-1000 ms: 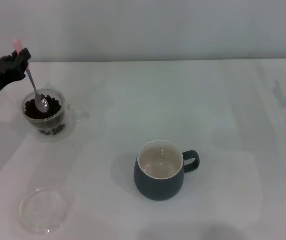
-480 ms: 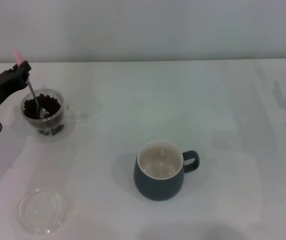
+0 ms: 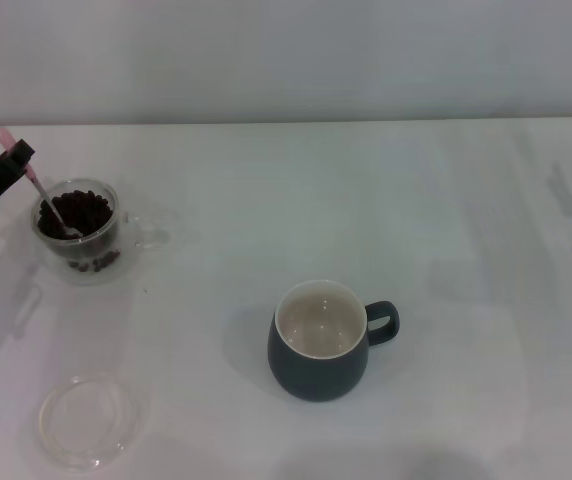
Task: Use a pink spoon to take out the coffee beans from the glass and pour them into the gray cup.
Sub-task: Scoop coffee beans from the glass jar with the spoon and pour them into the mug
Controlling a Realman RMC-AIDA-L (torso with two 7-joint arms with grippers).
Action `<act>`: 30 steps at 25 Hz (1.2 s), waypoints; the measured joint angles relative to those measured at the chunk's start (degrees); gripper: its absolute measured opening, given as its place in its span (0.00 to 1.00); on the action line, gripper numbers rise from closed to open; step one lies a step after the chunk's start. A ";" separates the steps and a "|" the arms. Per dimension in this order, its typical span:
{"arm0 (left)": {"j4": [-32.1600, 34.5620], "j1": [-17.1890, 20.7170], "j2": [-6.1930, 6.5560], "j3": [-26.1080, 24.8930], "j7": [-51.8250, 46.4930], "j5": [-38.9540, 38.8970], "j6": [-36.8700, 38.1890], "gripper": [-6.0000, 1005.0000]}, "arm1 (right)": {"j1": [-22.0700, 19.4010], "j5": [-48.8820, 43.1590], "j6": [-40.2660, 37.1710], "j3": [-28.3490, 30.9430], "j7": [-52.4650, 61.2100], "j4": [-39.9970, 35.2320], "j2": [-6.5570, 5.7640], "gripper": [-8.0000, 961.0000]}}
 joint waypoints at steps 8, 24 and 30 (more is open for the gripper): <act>0.32 0.17 0.11 -0.01 -7.62 0.07 -0.83 0.14 | -0.17 0.00 -0.01 0.05 -0.03 0.12 -0.10 0.91; 0.83 2.28 0.33 -0.33 -12.31 -0.46 -4.70 0.14 | -0.18 0.00 0.22 0.04 -0.03 0.19 -0.15 0.91; 1.56 3.75 0.41 -0.33 -15.05 -0.51 -6.52 0.14 | 0.13 0.00 0.30 -0.35 -0.03 0.19 -0.11 0.91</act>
